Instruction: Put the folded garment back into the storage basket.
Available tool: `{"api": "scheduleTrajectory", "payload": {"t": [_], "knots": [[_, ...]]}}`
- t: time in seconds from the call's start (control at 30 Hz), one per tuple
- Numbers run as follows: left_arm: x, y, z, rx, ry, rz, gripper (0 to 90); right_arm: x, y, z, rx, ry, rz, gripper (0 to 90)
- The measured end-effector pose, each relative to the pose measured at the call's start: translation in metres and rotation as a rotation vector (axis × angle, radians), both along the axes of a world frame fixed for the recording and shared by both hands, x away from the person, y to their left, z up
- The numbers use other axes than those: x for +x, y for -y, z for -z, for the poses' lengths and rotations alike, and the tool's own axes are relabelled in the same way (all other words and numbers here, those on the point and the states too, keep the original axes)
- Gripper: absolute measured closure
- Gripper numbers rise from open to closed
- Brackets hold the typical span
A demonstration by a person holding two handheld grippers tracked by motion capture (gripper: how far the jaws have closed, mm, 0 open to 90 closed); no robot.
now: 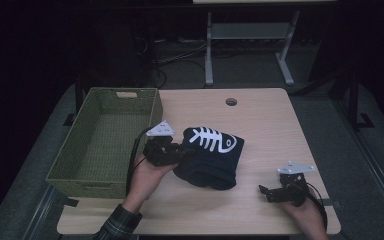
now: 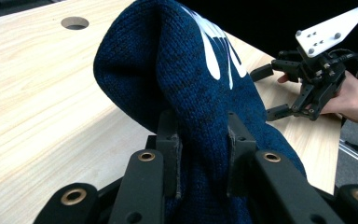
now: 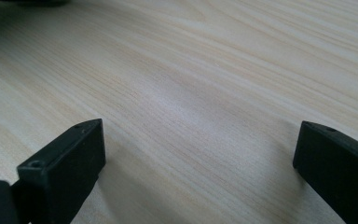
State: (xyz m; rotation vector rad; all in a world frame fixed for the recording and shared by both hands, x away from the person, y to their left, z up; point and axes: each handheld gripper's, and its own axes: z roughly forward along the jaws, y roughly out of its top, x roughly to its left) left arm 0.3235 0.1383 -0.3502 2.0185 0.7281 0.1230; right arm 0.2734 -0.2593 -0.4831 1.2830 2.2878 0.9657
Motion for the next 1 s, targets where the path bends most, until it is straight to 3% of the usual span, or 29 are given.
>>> {"api": "scheduleTrajectory", "payload": {"t": [0.57, 1.0], "knots": [[0.003, -0.032, -0.031, -0.002, 0.037, -0.020, 72.4, 0.000, 0.000, 0.000, -0.001, -0.004, 0.000, 1.9], [0.006, -0.071, -0.051, -0.022, 0.048, -0.070, 72.4, 0.000, 0.000, 0.000, -0.001, -0.002, 0.003, 1.9]]}}
